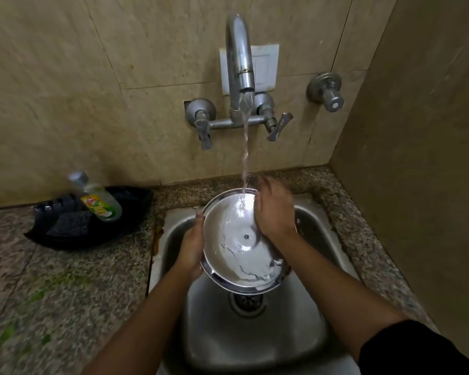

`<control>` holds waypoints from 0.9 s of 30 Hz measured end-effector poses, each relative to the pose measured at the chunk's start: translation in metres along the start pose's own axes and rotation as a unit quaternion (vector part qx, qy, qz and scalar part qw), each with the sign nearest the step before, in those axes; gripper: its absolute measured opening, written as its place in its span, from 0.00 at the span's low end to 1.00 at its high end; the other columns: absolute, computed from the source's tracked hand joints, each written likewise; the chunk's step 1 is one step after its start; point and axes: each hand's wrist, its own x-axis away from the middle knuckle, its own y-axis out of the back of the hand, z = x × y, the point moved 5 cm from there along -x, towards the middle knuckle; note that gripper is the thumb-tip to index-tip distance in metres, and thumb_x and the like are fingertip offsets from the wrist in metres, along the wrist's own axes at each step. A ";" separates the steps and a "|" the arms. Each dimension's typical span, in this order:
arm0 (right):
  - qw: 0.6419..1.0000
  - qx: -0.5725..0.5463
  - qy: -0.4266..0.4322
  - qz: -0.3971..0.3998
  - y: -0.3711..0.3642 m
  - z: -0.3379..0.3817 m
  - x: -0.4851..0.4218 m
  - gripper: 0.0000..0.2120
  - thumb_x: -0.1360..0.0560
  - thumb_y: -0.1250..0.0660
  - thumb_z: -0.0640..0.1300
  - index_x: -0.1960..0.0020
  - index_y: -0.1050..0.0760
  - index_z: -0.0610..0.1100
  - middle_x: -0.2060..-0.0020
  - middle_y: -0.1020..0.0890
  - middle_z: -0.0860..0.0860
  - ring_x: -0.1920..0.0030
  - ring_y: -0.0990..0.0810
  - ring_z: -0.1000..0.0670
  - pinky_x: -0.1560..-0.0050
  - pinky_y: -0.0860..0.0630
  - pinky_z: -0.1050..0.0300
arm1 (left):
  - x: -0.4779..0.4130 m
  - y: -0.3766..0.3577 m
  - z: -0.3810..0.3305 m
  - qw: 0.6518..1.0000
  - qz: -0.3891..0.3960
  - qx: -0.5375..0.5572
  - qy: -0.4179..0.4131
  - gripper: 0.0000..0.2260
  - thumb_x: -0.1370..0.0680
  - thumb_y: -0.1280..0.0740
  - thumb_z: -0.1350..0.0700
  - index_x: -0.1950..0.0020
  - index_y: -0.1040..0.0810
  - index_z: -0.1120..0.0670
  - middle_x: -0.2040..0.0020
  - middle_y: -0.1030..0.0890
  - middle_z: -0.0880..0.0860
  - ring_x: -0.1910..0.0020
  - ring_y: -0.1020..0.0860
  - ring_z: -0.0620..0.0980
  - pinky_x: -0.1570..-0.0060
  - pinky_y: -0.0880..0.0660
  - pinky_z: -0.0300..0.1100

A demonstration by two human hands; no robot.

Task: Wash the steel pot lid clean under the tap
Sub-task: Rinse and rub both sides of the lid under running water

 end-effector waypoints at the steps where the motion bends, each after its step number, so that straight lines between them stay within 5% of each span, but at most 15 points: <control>1: 0.999 -0.011 0.033 0.018 -0.003 0.015 0.006 0.24 0.20 0.50 0.50 0.26 0.39 0.43 0.28 0.33 0.44 0.27 0.36 0.43 0.28 0.39 0.42 | 0.003 -0.006 0.000 1.000 0.008 0.004 0.000 0.23 0.23 0.41 0.38 0.45 0.17 0.54 0.47 0.16 0.59 0.47 0.18 0.59 0.42 0.23 0.57; 4: 0.975 -0.060 0.184 0.105 -0.012 0.065 0.043 0.28 0.19 0.52 0.52 0.22 0.52 0.46 0.22 0.48 0.49 0.22 0.54 0.49 0.24 0.54 0.47 | 0.007 -0.017 -0.003 1.000 0.000 0.014 -0.016 0.22 0.20 0.43 0.40 0.46 0.17 0.54 0.50 0.14 0.57 0.49 0.16 0.55 0.48 0.22 0.49; 9: 0.918 -0.010 0.343 0.199 -0.021 0.028 0.115 0.29 0.19 0.51 0.59 0.22 0.54 0.51 0.22 0.50 0.54 0.22 0.55 0.54 0.25 0.57 0.54 | 0.001 0.010 -0.005 0.997 -0.074 0.018 -0.019 0.22 0.21 0.42 0.39 0.50 0.18 0.54 0.51 0.15 0.57 0.51 0.17 0.55 0.48 0.22 0.49; 12: 0.939 0.046 0.272 0.207 -0.023 -0.030 0.107 0.33 0.22 0.51 0.64 0.22 0.51 0.50 0.22 0.48 0.52 0.23 0.55 0.53 0.25 0.48 0.47 | 0.006 0.025 -0.006 0.994 -0.108 -0.002 -0.032 0.19 0.19 0.43 0.43 0.52 0.19 0.53 0.54 0.16 0.53 0.54 0.19 0.50 0.55 0.23 0.43; 16: 0.960 0.047 0.186 0.203 -0.018 -0.035 0.066 0.35 0.22 0.54 0.65 0.22 0.57 0.48 0.22 0.54 0.51 0.23 0.59 0.52 0.23 0.53 0.46 | 0.014 0.022 0.008 0.996 -0.085 -0.041 -0.011 0.19 0.19 0.44 0.42 0.53 0.18 0.52 0.56 0.15 0.52 0.56 0.18 0.49 0.59 0.24 0.41; 20: 0.954 -0.032 0.220 0.201 -0.020 0.027 0.051 0.36 0.21 0.53 0.64 0.22 0.60 0.47 0.22 0.56 0.50 0.23 0.60 0.52 0.23 0.58 0.49 | 0.020 0.002 0.012 0.998 -0.041 -0.045 0.006 0.20 0.20 0.43 0.42 0.53 0.17 0.53 0.57 0.14 0.56 0.58 0.16 0.53 0.57 0.21 0.44; 27: 0.878 -0.065 0.391 0.270 -0.015 0.053 0.118 0.37 0.21 0.48 0.63 0.22 0.58 0.46 0.22 0.53 0.50 0.22 0.58 0.54 0.24 0.57 0.53 | -0.002 0.013 0.007 0.997 -0.070 -0.003 0.038 0.22 0.21 0.42 0.40 0.50 0.18 0.56 0.52 0.15 0.58 0.50 0.17 0.56 0.44 0.24 0.49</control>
